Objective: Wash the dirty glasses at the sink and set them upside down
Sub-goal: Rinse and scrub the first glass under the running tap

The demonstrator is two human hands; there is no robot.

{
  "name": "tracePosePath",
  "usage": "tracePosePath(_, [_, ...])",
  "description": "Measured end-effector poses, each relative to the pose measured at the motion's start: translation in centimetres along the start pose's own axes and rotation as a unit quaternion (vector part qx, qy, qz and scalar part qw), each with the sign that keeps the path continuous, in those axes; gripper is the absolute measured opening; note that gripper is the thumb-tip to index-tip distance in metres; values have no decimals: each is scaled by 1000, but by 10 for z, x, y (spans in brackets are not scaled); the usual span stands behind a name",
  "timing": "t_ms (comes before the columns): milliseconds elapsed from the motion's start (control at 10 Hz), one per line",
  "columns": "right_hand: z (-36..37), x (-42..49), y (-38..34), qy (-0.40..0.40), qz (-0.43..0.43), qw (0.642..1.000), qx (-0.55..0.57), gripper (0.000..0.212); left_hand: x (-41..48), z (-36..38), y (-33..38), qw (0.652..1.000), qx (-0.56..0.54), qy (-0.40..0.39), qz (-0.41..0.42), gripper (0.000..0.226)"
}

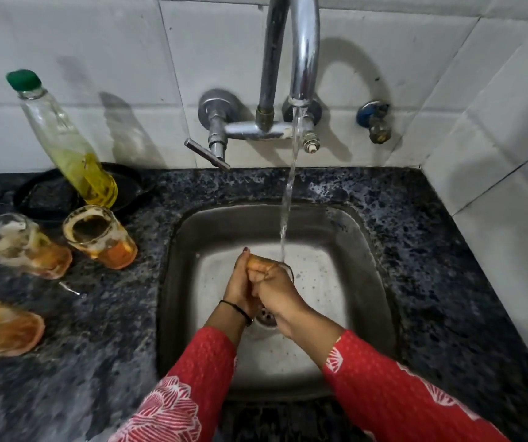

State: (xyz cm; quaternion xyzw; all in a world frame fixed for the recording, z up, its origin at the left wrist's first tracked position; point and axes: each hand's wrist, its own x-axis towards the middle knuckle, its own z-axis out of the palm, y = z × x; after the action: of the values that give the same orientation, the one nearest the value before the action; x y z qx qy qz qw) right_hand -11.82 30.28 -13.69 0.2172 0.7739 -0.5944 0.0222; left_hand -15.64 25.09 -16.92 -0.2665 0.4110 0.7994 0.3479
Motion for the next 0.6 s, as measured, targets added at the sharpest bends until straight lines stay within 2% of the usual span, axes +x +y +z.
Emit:
tracePosePath(100, [-31, 12, 18, -151, -204, 860, -443, 30, 4, 5, 5, 999, -8, 16, -49, 70])
tracePosePath(200, [-49, 19, -10, -185, -183, 840, -476, 32, 8, 10, 12, 998, -12, -10, -59, 78])
tracePosePath(300, [-46, 16, -28, -121, -137, 911, -369, 30, 9, 16, 13, 998, -38, -35, -20, 71])
tracePosePath(400, [-32, 10, -51, -12, 60, 998, 30, 24, 16, 19, 10, 996, -59, -23, 68, 62])
tracePosePath(500, [-24, 15, -43, -16, 63, 997, 34, 31, 24, 18, 14, 998, -42, -8, 56, 54])
tracePosePath(600, [-34, 21, -9, -135, -107, 952, -255, 13, 27, 13, 31, 999, 20, -12, -23, 65])
